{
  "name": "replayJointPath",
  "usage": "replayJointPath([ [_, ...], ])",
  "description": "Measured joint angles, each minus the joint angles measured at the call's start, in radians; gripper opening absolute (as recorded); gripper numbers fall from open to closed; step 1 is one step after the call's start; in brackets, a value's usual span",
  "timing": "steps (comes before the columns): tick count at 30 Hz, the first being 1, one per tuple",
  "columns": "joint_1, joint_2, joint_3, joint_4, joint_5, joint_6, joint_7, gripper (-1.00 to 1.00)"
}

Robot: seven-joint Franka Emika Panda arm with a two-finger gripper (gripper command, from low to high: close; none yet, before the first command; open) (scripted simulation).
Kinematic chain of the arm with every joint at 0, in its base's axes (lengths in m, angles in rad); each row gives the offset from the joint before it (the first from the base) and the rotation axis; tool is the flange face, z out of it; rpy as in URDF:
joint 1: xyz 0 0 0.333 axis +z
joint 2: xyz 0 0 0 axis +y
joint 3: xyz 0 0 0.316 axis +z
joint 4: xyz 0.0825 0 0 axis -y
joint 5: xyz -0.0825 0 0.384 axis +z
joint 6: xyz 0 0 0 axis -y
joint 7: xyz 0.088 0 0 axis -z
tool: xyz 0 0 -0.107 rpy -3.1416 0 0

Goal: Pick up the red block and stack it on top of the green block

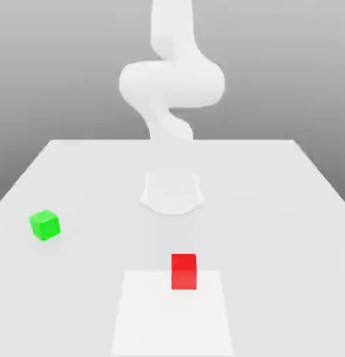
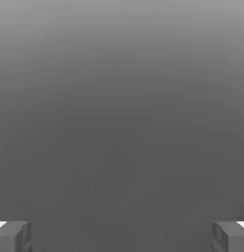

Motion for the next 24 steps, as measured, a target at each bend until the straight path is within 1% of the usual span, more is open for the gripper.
replayJointPath([
  [11, 0.019, 0.331, 0.02, -0.343, 0.017, 0.262, 0.017, 0.0],
  [16, 0.025, 0.522, 0.036, -0.513, 0.016, 0.408, 0.032, 0.0],
  [18, 0.025, 0.655, 0.04, -0.548, 0.005, 0.509, 0.045, 0.0],
  [23, 0.041, 0.869, 0.018, -0.54, -0.027, 0.686, 0.069, 0.0],
  [24, 0.046, 0.903, 0.012, -0.535, -0.032, 0.715, 0.074, -1.0],
])
